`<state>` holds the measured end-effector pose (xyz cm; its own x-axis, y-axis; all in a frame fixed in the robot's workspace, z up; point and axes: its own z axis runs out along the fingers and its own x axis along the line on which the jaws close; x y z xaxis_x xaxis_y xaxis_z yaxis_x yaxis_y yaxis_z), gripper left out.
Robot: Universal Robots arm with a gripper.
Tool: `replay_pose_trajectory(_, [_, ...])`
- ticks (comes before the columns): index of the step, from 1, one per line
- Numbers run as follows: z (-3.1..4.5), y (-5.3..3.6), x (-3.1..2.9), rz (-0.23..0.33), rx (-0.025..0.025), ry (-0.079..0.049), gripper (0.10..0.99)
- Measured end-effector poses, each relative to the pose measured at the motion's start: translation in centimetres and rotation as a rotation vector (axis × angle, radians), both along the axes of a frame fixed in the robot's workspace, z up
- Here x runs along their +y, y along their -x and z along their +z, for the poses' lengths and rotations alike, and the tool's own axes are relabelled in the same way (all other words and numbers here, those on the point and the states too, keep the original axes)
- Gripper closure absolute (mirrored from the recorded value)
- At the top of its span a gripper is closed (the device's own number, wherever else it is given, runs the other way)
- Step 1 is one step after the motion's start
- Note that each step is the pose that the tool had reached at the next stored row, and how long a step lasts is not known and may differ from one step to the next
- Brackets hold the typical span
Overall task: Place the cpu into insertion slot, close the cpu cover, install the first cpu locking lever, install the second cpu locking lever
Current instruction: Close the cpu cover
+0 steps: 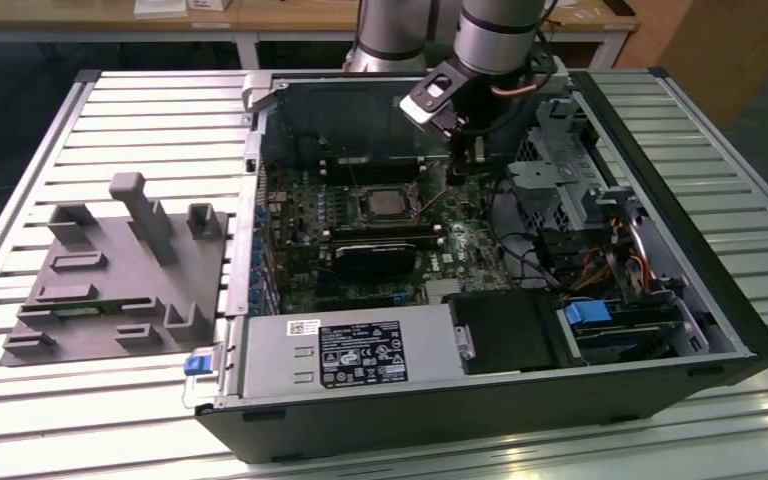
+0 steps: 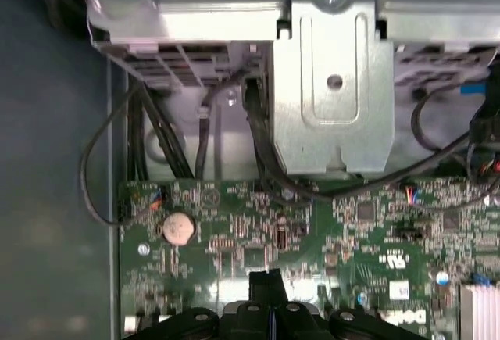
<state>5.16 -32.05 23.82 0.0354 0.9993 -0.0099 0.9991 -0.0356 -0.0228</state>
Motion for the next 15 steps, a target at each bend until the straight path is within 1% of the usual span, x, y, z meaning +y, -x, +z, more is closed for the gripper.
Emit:
replay_pose_trajectory(1, [0.00,-0.01,0.00,0.000,0.0114,0.000,0.984])
replay_pose_trajectory(2, [-0.01,-0.01,0.00,0.000,0.0217,0.000,0.984])
replay_pose_trajectory(3, [-0.01,-0.02,0.00,0.000,0.0295,0.000,0.984])
replay_pose_trajectory(4, [-0.01,-0.02,0.00,0.000,0.0310,0.000,0.984])
replay_pose_trajectory(9, [-0.01,0.02,0.00,0.000,0.0314,0.000,0.984])
replay_pose_trajectory(11, [-0.01,0.21,0.00,0.000,0.0314,0.000,0.984])
replay_pose_trajectory(15, [-0.01,0.90,0.01,0.000,0.0313,0.000,0.984])
